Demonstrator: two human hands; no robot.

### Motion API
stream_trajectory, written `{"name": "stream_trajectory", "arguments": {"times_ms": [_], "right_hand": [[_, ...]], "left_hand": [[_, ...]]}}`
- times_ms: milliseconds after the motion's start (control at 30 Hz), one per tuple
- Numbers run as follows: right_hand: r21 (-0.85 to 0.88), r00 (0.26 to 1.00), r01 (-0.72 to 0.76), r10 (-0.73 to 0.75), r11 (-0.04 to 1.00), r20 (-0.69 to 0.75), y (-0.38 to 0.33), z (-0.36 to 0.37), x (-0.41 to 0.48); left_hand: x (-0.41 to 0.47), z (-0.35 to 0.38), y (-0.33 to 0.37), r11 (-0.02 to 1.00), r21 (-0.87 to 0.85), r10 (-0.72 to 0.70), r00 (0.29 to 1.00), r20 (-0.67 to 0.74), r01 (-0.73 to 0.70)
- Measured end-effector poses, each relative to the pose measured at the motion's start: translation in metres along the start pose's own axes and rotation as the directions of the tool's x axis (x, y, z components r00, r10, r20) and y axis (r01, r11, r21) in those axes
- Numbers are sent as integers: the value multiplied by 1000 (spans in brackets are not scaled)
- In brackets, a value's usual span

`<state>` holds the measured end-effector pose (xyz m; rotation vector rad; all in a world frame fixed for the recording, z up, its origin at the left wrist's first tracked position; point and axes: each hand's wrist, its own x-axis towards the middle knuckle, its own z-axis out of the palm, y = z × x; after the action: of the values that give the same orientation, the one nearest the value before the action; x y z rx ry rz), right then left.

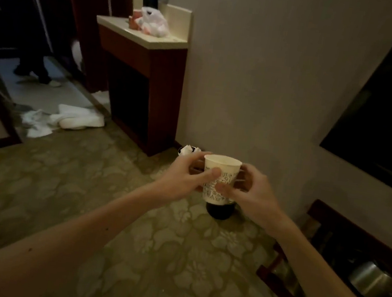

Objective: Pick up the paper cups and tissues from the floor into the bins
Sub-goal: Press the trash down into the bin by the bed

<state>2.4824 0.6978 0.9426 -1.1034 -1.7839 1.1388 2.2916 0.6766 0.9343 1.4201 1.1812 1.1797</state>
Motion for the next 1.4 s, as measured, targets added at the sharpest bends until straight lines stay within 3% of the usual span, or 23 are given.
{"name": "stream_trajectory", "arguments": {"times_ms": [233, 400, 567, 733, 933, 1200, 1400], "right_hand": [[-5, 974, -218, 217, 976, 69, 116, -19, 118], [71, 929, -371, 370, 926, 29, 173, -30, 199], [115, 851, -513, 521, 851, -63, 231, -54, 258], [113, 785, -597, 608, 794, -122, 283, -84, 315], [40, 755, -648, 648, 760, -99, 365, -123, 406], [-57, 663, -748, 744, 661, -86, 471, -155, 489], [50, 557, -829, 830, 558, -31, 588, -158, 530]], "left_hand": [[131, 0, -99, 972, -58, -225, 972, 75, 229], [232, -4, -148, 939, -49, -333, 934, 126, 342], [334, 5, -195, 885, 22, -448, 838, 313, 465], [416, 25, -228, 842, 36, -506, 765, 398, 538], [522, 53, -277, 794, 49, -584, 737, 339, 606], [628, 90, -375, 711, 64, -680, 662, 315, 700], [674, 113, -504, 701, 52, -684, 649, 332, 711]]}}
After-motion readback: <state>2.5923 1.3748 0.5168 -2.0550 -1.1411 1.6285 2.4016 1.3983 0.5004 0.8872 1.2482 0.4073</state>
